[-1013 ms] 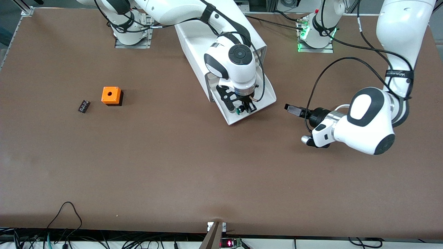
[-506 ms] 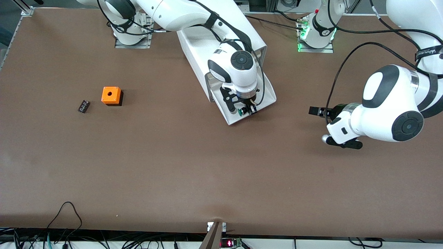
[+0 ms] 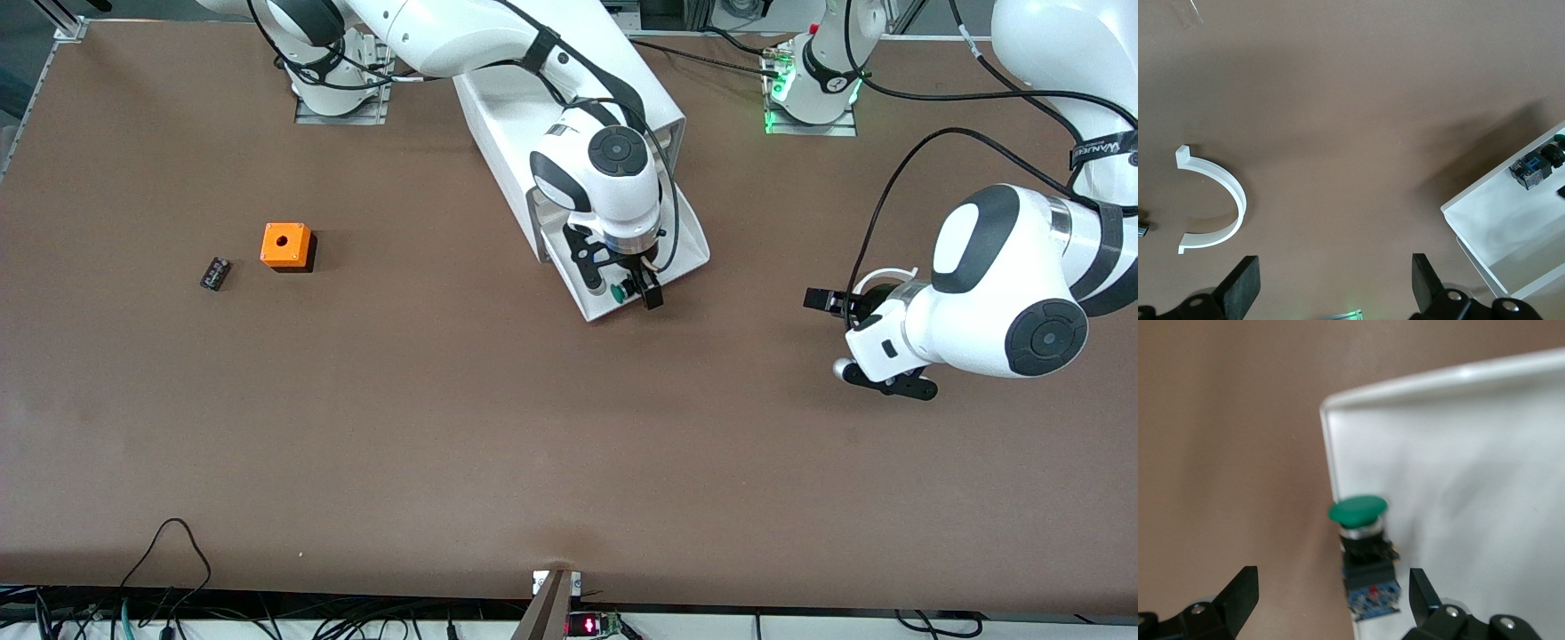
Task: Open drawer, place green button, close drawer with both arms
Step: 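Raise the right gripper away from the drawer while the left gripper withdraws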
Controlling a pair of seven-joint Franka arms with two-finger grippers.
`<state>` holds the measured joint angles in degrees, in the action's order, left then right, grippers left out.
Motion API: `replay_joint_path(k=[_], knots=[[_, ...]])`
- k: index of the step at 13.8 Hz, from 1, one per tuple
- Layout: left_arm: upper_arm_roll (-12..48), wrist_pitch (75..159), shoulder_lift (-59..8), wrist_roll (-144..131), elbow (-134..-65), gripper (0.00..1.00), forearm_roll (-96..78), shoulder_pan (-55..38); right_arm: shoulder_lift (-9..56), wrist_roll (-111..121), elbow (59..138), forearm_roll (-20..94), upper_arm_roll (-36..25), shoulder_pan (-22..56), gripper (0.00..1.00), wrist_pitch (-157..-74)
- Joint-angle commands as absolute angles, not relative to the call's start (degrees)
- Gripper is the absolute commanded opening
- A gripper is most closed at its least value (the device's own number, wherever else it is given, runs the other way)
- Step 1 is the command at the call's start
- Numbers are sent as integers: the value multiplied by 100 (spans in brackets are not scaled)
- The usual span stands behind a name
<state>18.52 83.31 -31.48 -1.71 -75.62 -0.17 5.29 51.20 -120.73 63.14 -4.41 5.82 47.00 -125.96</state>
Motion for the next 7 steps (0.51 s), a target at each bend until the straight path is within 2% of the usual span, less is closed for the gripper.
replay_joint_path(k=[1,7], knots=[[1846,8550,-3208,-402,-7392,100,79,466,4800,-11140,6337,-483,589,4335,100,-12420],[1872,8754,-3173,-1545,-7558,100,35,457,4193,-8397,6381,-378,598,3315,100,-11559]])
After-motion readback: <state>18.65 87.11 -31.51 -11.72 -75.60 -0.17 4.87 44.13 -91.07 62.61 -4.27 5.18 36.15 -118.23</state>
